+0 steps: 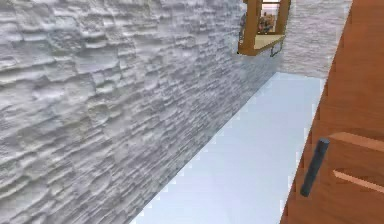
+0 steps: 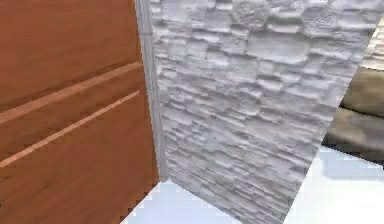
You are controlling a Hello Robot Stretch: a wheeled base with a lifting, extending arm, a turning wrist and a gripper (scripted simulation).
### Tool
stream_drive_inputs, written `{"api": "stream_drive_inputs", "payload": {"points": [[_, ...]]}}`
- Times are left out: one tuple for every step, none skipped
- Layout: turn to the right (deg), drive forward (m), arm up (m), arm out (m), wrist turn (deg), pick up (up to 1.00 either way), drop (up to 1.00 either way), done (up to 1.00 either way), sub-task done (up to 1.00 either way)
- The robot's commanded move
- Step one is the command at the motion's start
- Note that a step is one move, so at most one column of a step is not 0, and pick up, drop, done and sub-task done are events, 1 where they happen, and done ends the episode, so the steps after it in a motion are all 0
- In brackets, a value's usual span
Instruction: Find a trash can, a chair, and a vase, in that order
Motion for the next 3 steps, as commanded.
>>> {"api": "stream_drive_inputs", "payload": {"points": [[0.0,0.65,0.0,0.0,0.0,0.0,0.0,0.0,0.0],[30.0,0.0,0.0,0.0,0.0,0.0,0.0,0.0,0.0],[0.0,0.45,0.0,0.0,0.0,0.0,0.0,0.0,0.0]]}}
